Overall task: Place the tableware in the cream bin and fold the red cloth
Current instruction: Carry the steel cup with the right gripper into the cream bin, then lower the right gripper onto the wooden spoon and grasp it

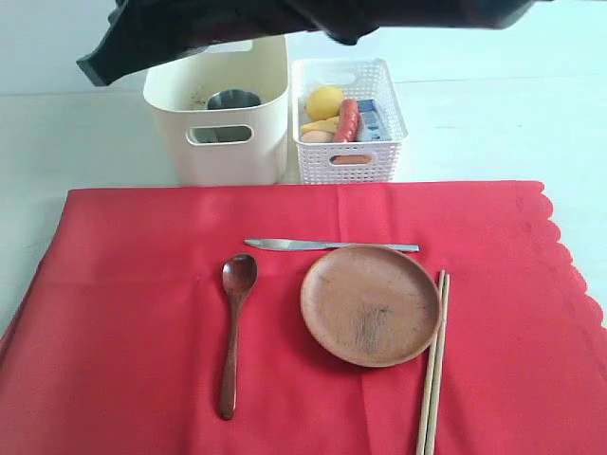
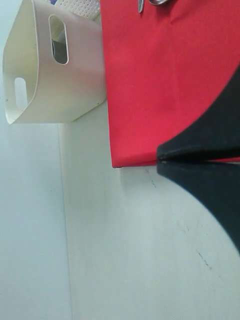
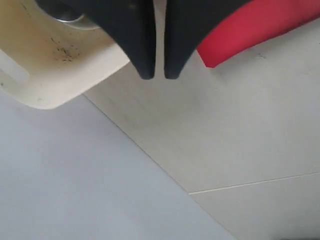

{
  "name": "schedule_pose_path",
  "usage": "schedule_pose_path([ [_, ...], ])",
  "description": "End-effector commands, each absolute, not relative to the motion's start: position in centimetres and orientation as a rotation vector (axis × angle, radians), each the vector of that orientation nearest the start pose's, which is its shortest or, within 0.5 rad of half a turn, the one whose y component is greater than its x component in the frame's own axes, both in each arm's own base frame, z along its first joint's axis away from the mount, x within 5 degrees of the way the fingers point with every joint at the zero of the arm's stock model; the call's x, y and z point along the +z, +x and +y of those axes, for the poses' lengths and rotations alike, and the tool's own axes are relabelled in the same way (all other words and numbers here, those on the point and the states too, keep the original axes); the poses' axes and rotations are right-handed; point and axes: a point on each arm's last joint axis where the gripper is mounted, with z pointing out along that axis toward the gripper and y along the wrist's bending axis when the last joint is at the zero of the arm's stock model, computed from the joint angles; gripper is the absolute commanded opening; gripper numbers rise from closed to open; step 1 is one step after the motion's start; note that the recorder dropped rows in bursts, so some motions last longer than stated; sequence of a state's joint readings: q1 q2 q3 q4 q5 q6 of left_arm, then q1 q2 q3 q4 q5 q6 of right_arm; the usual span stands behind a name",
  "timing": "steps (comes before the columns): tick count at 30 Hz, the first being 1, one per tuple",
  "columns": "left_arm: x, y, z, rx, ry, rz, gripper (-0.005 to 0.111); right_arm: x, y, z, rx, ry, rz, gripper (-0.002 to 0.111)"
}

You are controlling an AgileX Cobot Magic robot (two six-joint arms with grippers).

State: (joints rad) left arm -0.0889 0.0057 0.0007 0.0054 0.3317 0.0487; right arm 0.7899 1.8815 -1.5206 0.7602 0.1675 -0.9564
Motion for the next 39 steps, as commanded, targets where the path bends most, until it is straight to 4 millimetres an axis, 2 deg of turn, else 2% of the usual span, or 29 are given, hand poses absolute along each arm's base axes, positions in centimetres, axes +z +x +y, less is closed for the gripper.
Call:
schedule_pose_path([
  [1,18.4,5.4,-0.5,-0.027,0.122,1.803,0.003,31.3,29.3,29.2,0.438,-1.033,1.753,0.0],
  [2,18.4,5.4,-0.5,-0.027,0.122,1.803,0.003,31.3,29.1,28.5,0.428,-1.039,1.769,0.0],
  [3,18.4,5.4,-0.5,-0.027,0.122,1.803,0.003,31.4,28.4,26.5,0.407,-1.05,1.812,0.0],
  [5,18.4,5.4,-0.5,-0.027,0.122,1.803,0.003,30.9,27.8,24.5,0.394,-1.062,1.903,0.0],
  [7,18.4,5.4,-0.5,-0.027,0.122,1.803,0.003,29.8,26.7,21.1,0.321,-1.08,2.082,0.0],
  [9,18.4,5.4,-0.5,-0.027,0.122,1.803,0.003,28.4,26.3,18.8,0.205,-1.038,2.259,0.0],
  [11,18.4,5.4,-0.5,-0.027,0.122,1.803,0.003,26.6,25.8,17.3,0.11,-0.96,2.4,0.0],
  [15,18.4,5.4,-0.5,-0.027,0.122,1.803,0.003,24.3,25.3,16.7,0.086,-0.929,2.419,0.0],
  [18,18.4,5.4,-0.5,-0.027,0.122,1.803,0.003,23.5,25.1,16.9,0.163,-0.807,2.423,0.001],
  [23,18.4,5.4,-0.5,-0.027,0.122,1.803,0.003,22.8,25.0,17.7,0.282,-0.711,2.464,0.027],
  [24,18.4,5.4,-0.5,-0.027,0.122,1.803,0.003,22.0,24.6,18.9,0.308,-0.785,2.463,0.038],
  [25,18.4,5.4,-0.5,-0.027,0.122,1.803,0.003,21.5,24.3,19.6,0.322,-0.821,2.465,0.043],
  [29,18.4,5.4,-0.5,-0.027,0.122,1.803,0.003,19.0,23.1,23.5,0.355,-0.968,2.492,0.056],
  [35,18.4,5.4,-0.5,-0.027,0.122,1.803,0.003,16.1,22.9,28.6,0.353,-1.128,2.52,0.058],
  [39,18.4,5.4,-0.5,-0.027,0.122,1.803,0.003,14.7,23.4,30.3,0.338,-1.157,2.555,0.058],
])
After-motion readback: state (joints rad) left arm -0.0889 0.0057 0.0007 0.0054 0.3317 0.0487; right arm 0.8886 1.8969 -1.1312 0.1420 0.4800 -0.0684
